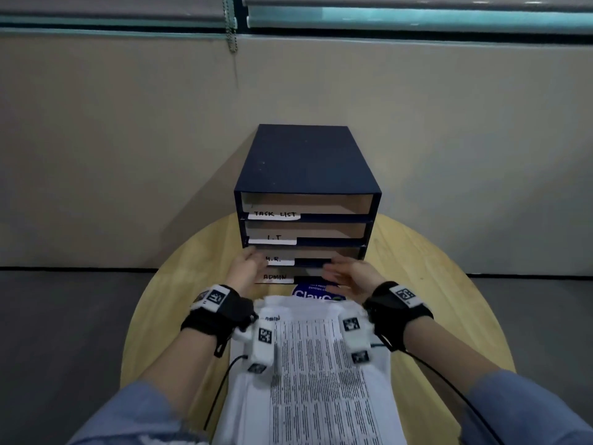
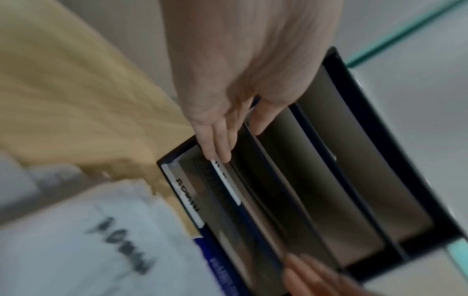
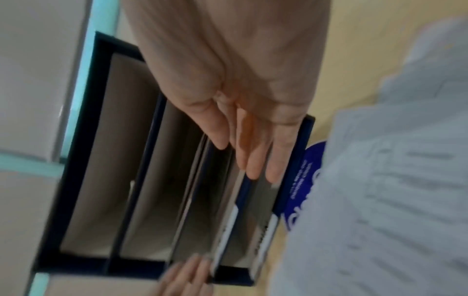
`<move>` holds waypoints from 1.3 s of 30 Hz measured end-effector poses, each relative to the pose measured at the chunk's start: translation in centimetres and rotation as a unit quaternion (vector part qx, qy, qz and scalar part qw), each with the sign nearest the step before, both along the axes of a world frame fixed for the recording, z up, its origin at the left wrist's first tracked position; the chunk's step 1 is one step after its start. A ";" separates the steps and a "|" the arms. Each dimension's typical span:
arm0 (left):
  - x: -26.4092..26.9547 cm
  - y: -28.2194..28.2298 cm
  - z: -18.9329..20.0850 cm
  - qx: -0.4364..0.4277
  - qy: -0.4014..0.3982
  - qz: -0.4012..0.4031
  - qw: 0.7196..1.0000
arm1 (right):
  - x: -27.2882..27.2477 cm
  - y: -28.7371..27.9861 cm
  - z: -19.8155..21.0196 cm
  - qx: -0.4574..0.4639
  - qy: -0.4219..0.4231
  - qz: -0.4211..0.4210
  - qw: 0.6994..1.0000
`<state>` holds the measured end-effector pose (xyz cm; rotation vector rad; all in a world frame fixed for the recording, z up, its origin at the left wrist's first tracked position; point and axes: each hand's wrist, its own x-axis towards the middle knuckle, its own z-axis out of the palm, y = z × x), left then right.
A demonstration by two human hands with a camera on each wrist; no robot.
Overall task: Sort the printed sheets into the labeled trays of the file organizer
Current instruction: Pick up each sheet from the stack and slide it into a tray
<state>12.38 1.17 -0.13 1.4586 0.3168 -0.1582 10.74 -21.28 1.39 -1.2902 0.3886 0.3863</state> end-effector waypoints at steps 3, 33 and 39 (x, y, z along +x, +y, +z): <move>-1.9 0.2 -1.5 0.203 -0.030 -0.023 0.978 | -2.2 -0.8 -1.7 -0.149 0.024 0.047 0.987; -10.3 1.5 -2.2 0.029 -0.027 -0.053 0.998 | -11.3 -3.0 -5.7 -0.314 0.015 0.074 0.946; -10.9 0.7 -0.8 -0.007 0.030 -0.023 0.999 | -12.1 -2.8 -5.9 -0.269 0.007 0.075 0.960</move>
